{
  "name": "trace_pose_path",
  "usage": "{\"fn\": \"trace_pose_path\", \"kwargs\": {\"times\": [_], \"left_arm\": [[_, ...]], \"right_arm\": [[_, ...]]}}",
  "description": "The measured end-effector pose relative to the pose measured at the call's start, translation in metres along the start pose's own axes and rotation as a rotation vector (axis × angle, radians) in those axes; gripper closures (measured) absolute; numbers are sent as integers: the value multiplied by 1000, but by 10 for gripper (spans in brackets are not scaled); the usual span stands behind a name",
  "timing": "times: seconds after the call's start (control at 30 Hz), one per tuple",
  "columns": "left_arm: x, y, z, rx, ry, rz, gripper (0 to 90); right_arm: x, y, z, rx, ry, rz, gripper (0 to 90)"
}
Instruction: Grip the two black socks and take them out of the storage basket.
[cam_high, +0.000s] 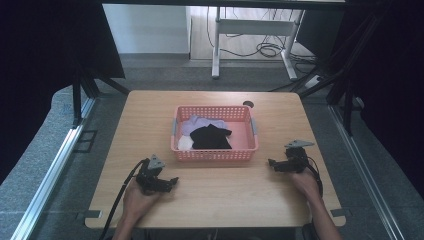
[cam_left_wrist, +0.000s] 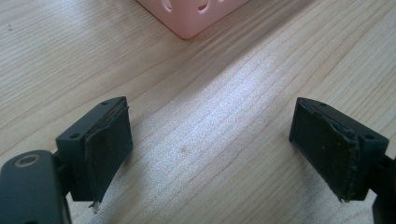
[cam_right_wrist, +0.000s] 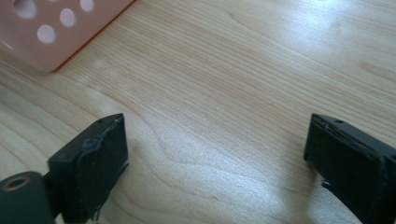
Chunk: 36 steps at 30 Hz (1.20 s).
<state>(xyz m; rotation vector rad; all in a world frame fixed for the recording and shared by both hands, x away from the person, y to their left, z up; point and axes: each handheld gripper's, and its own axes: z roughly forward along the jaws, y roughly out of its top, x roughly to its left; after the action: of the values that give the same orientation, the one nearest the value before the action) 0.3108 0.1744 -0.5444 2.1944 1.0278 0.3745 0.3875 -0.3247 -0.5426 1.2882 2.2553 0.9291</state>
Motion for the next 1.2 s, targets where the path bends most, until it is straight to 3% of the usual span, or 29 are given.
{"fn": "trace_pose_path", "kwargs": {"times": [0.83,1.2], "left_arm": [[0,0,0,0,-3,3,127],[1,0,0,-2,-3,6,127]], "right_arm": [[4,3,0,34,-8,12,23],[8,10,-4,80,-8,-7,97]]}}
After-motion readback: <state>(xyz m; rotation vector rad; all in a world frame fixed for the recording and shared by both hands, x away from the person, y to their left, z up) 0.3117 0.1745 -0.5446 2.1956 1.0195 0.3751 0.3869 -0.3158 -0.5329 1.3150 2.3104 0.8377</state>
